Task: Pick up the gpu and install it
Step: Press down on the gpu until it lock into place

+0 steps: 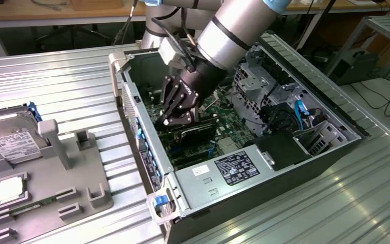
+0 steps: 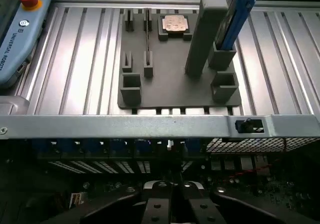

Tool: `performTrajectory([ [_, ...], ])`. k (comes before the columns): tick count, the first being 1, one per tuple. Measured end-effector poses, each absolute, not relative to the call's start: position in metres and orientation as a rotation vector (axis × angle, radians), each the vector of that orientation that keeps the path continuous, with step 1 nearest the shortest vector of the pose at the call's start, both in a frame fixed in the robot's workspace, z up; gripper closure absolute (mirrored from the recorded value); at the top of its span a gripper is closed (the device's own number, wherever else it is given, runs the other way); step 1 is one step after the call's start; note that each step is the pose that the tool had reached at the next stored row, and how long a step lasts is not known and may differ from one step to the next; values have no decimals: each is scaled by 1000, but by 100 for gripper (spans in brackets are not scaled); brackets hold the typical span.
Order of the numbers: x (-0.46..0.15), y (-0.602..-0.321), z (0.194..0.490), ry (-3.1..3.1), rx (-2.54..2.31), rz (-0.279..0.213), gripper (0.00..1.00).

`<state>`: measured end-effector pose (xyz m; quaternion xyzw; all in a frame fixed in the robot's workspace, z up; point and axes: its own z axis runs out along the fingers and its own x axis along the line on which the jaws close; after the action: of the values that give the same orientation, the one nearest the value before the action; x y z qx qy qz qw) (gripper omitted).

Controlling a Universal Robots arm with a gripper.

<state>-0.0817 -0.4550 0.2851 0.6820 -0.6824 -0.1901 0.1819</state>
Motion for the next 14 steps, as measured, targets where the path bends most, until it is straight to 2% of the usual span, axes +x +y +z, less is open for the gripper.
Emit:
performTrajectory([
  [1,-82,-455,285,-1908,1906,-562,89],
  [14,-82,-456,269,-1910,1909,-557,89],
])
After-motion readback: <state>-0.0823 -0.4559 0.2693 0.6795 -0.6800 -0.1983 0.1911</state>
